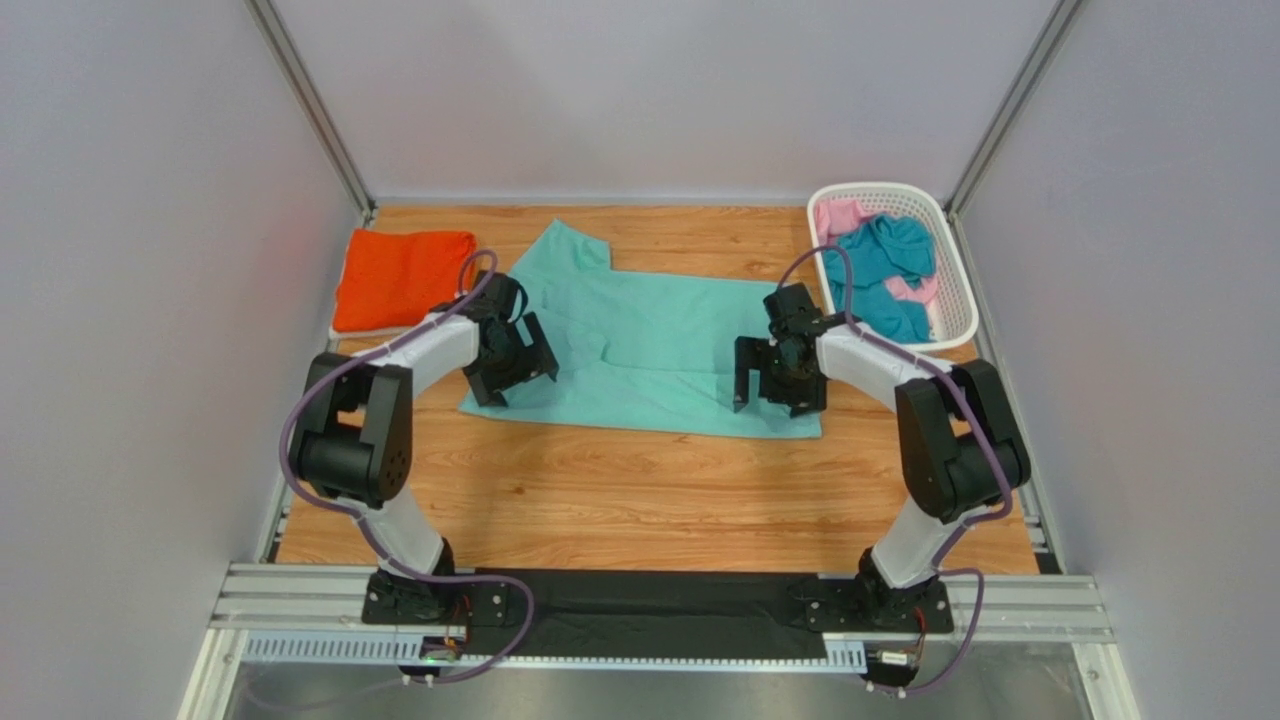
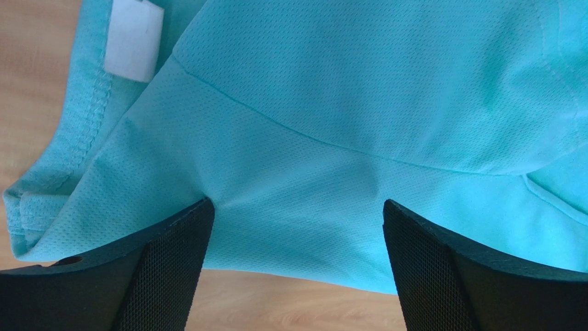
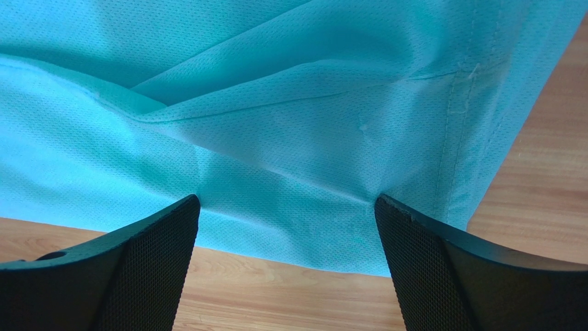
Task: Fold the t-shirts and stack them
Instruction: Fold the tshirt
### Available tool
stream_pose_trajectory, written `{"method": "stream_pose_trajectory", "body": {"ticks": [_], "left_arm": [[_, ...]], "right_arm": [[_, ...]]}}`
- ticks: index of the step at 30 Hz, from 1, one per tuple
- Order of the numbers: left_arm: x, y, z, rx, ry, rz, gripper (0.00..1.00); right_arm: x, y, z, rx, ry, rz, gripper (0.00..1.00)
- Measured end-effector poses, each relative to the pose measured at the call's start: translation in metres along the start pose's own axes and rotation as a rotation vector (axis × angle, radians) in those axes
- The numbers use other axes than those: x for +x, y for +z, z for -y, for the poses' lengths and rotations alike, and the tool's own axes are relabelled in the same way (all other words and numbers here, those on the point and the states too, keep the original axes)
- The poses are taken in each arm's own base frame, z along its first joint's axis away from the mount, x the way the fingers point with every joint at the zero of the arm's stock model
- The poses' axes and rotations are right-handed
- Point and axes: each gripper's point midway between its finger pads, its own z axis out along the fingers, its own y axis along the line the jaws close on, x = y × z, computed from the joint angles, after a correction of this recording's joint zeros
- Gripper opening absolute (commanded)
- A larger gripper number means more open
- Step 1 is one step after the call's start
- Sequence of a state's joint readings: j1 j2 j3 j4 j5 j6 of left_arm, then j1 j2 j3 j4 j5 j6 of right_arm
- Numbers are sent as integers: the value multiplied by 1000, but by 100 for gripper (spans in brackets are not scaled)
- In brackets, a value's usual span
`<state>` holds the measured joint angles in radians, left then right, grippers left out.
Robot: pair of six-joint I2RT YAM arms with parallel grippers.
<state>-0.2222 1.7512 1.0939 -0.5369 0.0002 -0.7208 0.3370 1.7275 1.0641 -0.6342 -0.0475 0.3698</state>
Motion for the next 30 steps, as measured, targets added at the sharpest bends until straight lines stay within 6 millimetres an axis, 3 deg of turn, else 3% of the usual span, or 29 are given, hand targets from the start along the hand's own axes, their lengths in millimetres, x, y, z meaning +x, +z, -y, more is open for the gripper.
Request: {"method": "stream_pose_trajectory", "body": {"ticks": [13, 19, 22, 25, 30], "left_arm": [[110, -48, -78, -33, -109, -68, 100], [139, -68, -96, 20, -176, -24, 100], [143, -81, -101, 21, -195, -4, 100], [137, -98, -101, 26, -201, 34, 100], [108, -138, -93, 51, -207, 150, 100]], "right_arm": [[79, -26, 6, -80, 13, -13, 100], [111, -36, 12, -95, 35, -12, 100], [120, -43, 15, -95, 37, -14, 100], [117, -57, 15, -97, 36, 12, 100], [75, -104, -1, -137, 29, 168, 100]]}}
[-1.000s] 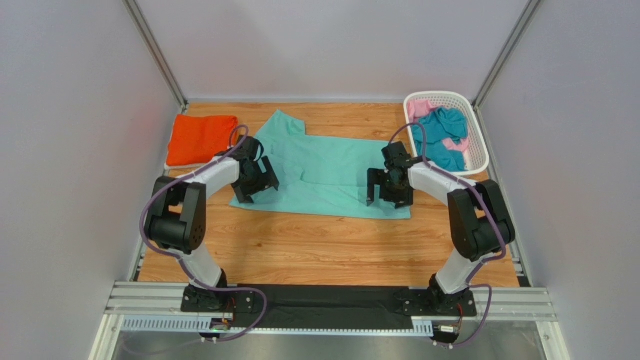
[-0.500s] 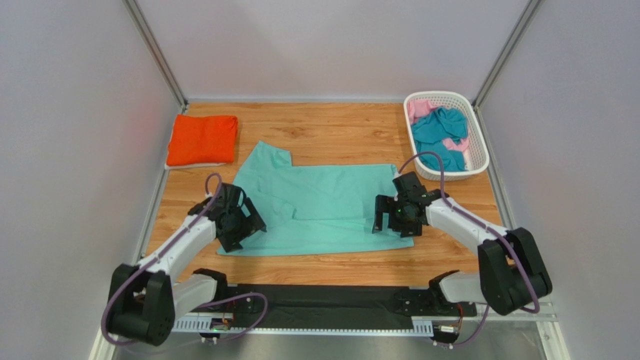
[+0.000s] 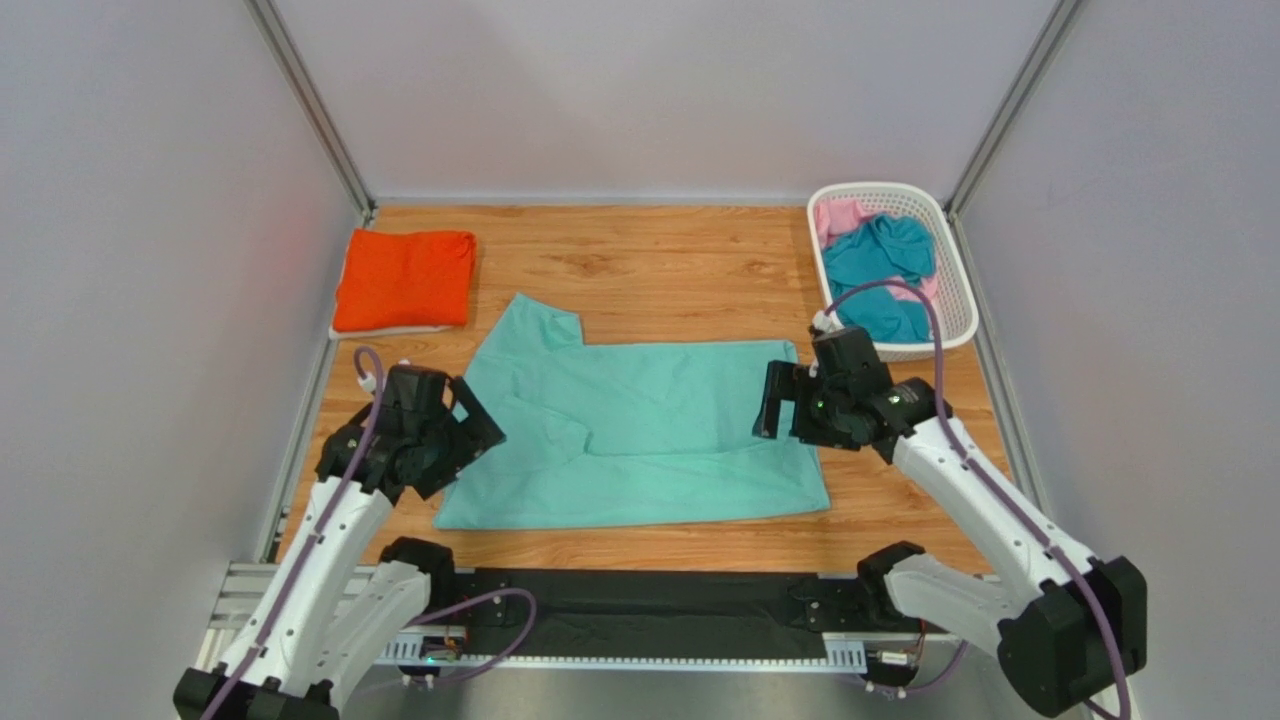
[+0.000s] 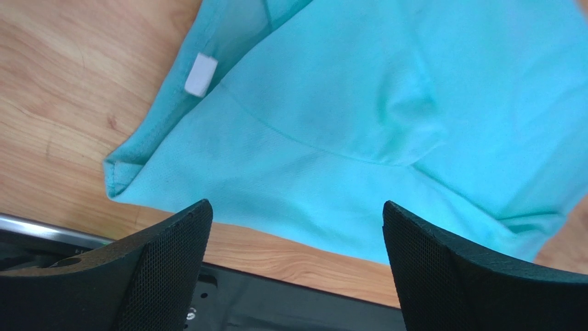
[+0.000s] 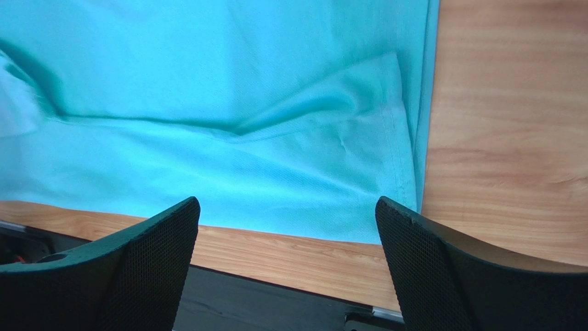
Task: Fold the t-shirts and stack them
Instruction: Fold the tshirt
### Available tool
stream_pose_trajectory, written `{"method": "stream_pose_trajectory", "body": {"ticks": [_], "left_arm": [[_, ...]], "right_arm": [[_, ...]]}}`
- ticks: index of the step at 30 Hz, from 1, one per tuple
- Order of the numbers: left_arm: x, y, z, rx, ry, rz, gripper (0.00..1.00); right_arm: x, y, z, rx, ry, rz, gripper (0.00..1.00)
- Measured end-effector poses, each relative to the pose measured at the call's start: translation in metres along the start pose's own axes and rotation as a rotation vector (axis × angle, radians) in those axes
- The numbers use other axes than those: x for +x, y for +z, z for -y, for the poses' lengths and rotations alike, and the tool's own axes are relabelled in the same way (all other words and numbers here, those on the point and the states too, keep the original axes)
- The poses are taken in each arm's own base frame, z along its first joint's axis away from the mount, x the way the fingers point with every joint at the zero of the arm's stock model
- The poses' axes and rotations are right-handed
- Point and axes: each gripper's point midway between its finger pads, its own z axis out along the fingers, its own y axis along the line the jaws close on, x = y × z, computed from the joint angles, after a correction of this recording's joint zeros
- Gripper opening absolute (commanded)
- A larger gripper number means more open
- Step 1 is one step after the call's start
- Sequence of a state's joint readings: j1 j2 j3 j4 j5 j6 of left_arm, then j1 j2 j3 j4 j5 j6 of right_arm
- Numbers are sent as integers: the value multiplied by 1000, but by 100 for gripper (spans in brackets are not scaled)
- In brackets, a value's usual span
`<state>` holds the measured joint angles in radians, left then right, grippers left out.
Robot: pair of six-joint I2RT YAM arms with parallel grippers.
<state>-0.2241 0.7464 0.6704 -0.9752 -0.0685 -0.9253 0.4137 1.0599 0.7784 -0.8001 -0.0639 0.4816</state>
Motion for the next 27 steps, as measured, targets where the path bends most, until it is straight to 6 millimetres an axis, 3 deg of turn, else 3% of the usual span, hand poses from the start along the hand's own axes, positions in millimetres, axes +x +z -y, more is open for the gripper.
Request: {"method": "stream_pose_trajectory", "body": {"ticks": [4, 6, 9, 13, 15, 20, 27], "left_arm": [[-36, -25, 27, 41, 4, 94, 100], [-51, -29, 41, 42, 12, 114, 100], [-76, -25, 64, 20, 41, 125, 100], [-112, -3, 102, -28, 90, 105, 96], [-136, 20, 128, -47, 124, 109, 92], [-178, 75, 165, -118, 209, 112, 89], [-214, 154, 195, -191, 294, 100, 71]], "right_arm": [[-44, -33, -15, -24, -4, 169, 100], [-56, -42, -17, -20, -3, 213, 100], [-63, -45, -17, -6, -2, 231, 100], [-62, -38, -14, 20, -8, 207, 100], [-62, -34, -13, 27, -9, 195, 100], [-59, -28, -12, 34, -15, 174, 100], [-51, -18, -6, 51, -30, 144, 100]]}}
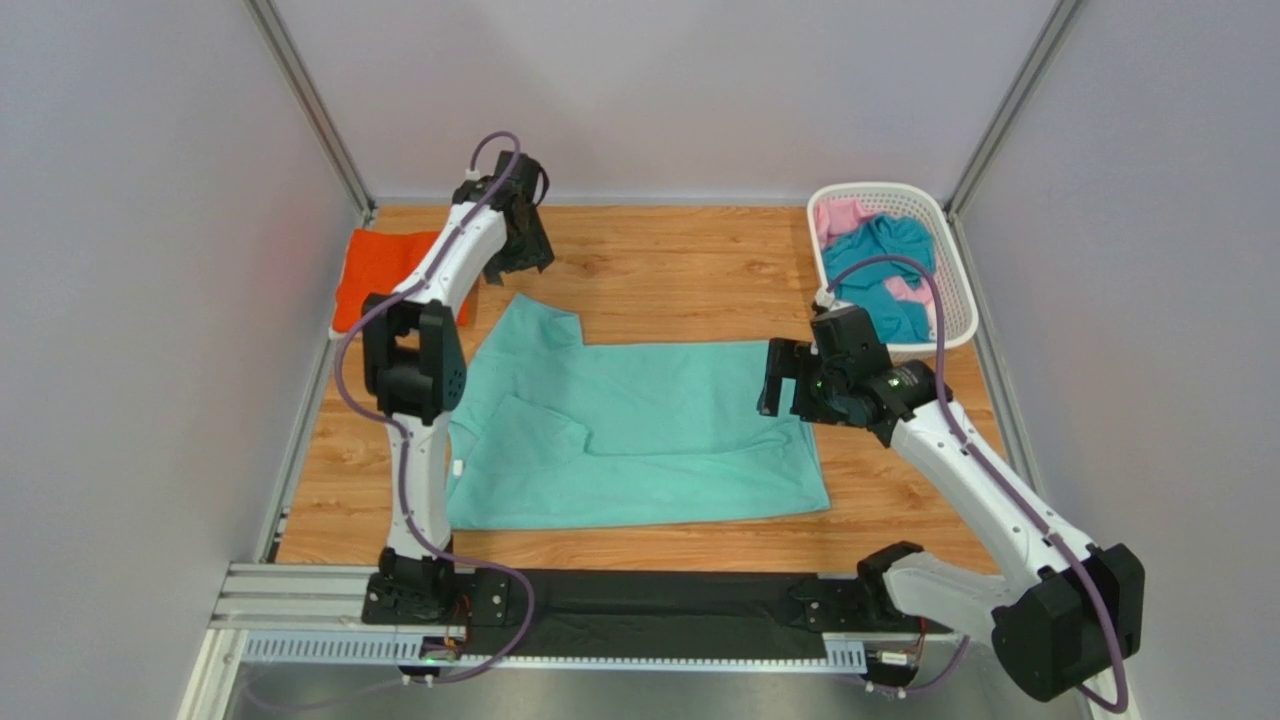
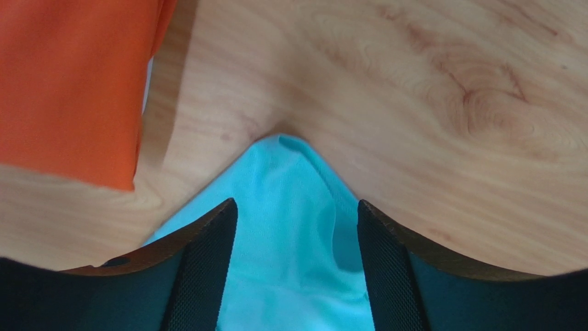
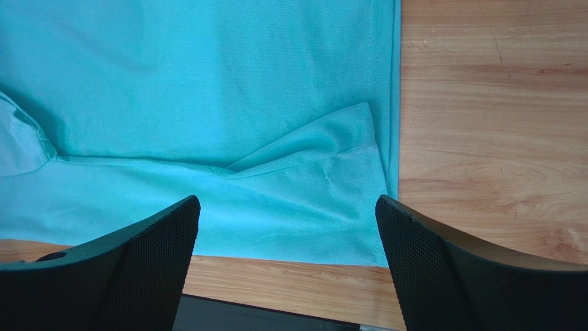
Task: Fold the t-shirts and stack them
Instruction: Fold the tshirt
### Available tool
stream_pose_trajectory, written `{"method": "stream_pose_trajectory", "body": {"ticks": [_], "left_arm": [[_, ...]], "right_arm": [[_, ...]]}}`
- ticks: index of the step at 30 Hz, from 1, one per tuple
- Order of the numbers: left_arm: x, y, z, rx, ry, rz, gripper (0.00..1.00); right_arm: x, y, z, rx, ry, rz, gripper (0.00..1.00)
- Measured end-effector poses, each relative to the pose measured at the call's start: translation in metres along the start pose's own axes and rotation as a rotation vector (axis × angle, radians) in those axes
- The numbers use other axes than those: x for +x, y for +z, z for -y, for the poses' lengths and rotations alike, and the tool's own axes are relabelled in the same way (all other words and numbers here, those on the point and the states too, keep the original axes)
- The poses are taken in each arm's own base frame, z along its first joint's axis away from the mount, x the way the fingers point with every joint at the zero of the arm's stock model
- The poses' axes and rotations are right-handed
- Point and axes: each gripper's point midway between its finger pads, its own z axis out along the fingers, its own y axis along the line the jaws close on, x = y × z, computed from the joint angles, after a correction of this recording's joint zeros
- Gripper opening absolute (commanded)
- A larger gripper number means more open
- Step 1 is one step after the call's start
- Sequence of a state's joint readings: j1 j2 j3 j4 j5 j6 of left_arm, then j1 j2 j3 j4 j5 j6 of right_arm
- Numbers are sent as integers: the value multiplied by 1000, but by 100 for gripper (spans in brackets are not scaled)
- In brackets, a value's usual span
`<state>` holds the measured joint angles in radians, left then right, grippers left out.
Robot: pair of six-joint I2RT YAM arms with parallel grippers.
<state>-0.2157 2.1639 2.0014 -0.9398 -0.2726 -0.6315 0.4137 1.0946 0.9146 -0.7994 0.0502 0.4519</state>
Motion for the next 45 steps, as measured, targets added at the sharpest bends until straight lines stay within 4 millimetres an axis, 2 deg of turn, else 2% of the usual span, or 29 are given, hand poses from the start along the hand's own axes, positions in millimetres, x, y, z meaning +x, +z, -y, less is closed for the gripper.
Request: {"method": "stream_pose_trajectory", "body": {"ticks": [4, 9, 12, 13, 15, 18, 19, 21, 24, 27, 30, 33, 37, 40, 45], "left_arm": [[-12, 36, 9, -23, 30, -7, 65], [0, 62, -1, -71, 51, -62, 61], [8, 69, -9, -94, 51, -96, 55], [9, 71, -11, -99, 52, -103, 49], [12, 74, -14, -105, 51, -113, 44], [15, 77, -14, -101, 53, -127, 40], [16, 78, -14, -98, 54, -132, 35], [19, 80, -13, -92, 55, -142, 34], [25, 82, -12, -83, 56, -162, 22], [33, 85, -12, -81, 62, -185, 0], [34, 85, -12, -74, 69, -191, 0], [35, 83, -11, -62, 70, -190, 0], [51, 70, -20, -50, 74, -217, 0], [63, 48, -28, -29, 72, -230, 0], [64, -7, -38, 54, 47, -148, 0]], "right_arm": [[4, 3, 3, 7, -7, -8, 100], [9, 8, 6, 16, -14, -20, 100], [12, 12, 7, 23, -15, -32, 100], [13, 13, 8, 25, -17, -36, 100], [16, 16, 9, 31, -19, -47, 100], [17, 18, 10, 34, -19, -50, 100], [18, 18, 11, 38, -19, -49, 100], [19, 19, 12, 42, -20, -51, 100], [18, 19, 14, 49, -20, -48, 100], [18, 19, 15, 57, -20, -44, 100], [17, 20, 17, 67, -23, -44, 100], [15, 25, 19, 91, -25, -51, 100], [0, 33, 18, 134, -11, -46, 100], [-21, 47, 15, 183, 5, -30, 98], [-66, 87, 7, 275, 33, 2, 90]]}}
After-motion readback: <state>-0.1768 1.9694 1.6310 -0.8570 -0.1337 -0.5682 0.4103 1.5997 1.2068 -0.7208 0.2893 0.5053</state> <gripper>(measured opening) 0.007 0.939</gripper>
